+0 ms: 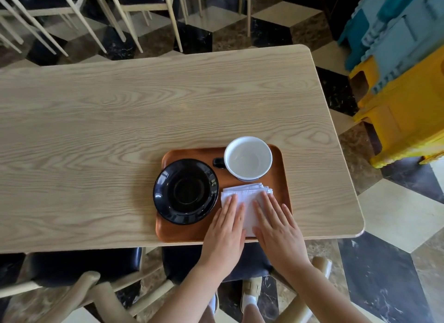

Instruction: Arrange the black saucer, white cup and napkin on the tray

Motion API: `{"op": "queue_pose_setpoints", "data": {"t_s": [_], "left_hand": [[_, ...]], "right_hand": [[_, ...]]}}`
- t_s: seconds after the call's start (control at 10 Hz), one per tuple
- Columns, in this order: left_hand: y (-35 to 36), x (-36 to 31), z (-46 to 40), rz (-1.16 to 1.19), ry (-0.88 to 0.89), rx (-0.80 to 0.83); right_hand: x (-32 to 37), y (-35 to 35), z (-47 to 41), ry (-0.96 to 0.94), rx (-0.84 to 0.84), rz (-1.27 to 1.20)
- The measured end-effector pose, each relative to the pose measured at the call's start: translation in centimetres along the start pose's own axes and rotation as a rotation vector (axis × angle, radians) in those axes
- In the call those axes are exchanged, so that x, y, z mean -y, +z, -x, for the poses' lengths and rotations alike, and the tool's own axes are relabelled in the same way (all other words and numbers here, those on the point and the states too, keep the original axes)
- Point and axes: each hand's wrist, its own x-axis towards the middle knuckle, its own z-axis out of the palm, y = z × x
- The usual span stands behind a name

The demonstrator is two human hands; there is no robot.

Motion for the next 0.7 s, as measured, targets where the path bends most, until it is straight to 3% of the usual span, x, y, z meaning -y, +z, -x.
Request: {"op": "queue_pose_setpoints", "data": {"t_s": [0.5,0.7], "left_hand": [[-0.2,0.8,-0.2,0.034,0.028,0.103],[-5.4,0.9,-1.0,0.076,0.077,0.149]], "right_hand": [[0.5,-0.7,0.3,0.019,0.038,-0.042],[0.6,-5.3,-1.1,0.018,0.027,-0.112]]}}
